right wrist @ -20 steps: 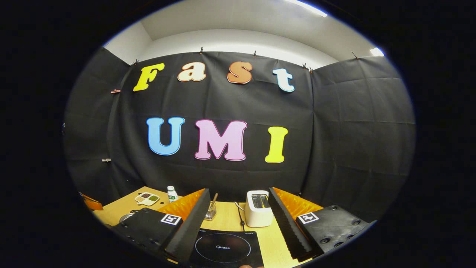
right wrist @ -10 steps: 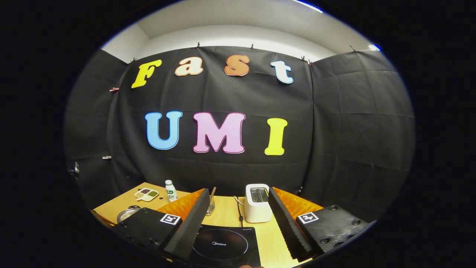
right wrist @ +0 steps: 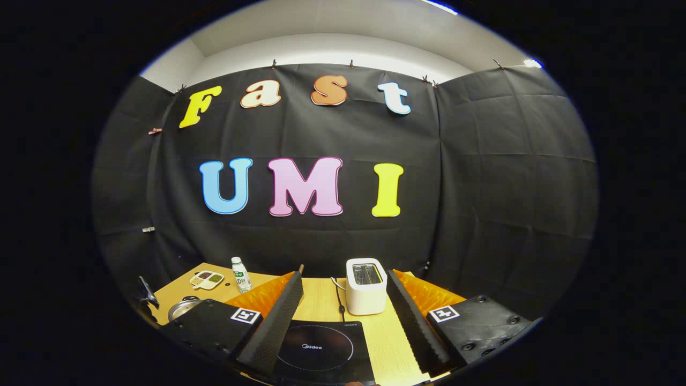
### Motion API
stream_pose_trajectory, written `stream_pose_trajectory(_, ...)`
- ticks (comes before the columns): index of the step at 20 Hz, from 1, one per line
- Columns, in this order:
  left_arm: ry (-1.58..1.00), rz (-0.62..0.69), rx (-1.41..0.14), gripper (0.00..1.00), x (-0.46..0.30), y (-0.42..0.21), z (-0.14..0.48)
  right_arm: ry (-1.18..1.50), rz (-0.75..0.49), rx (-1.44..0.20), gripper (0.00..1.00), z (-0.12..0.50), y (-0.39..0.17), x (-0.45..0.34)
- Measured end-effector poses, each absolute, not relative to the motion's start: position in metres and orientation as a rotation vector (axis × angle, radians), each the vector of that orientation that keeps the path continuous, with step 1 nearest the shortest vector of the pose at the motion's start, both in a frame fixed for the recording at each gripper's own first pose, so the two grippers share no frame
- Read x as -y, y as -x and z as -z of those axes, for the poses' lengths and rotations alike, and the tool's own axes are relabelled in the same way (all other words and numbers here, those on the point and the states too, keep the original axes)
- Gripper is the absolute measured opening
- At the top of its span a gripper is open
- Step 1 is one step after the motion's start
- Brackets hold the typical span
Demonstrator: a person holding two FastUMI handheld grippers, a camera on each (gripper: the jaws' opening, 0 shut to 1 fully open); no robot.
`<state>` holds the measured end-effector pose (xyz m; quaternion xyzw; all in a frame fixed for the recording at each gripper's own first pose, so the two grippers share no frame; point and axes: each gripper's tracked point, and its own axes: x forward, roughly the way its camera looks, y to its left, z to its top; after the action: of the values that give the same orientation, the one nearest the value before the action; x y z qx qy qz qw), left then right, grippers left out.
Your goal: First push the handle of the pot to place it horizontally, then grasp the pot with both hands and set it on the induction cooktop.
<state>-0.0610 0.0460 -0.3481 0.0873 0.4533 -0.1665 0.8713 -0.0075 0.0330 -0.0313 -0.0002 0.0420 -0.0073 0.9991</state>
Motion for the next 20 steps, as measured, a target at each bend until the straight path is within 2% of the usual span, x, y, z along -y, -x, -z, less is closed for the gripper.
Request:
stream_pose_trajectory(3, -0.251, 0.399, -0.964, 0.05, -0.035, 0.053, 0.367, -0.004, 0.068, -0.084, 0.96, 0.031, 0.012, -0.014)
stream_pose_trajectory(9, -0.29, 0.482, -0.984, 0.05, -0.01, 0.035, 0.382, -0.015, 0.137, -0.101, 0.98, 0.035, 0.019, 0.007)
stream_pose_trajectory(20, -0.275, 0.519, -0.989, 0.05, 0.01, 0.015, 0.376, 0.011, 0.151, -0.11, 0.98, 0.043, 0.027, 0.006)
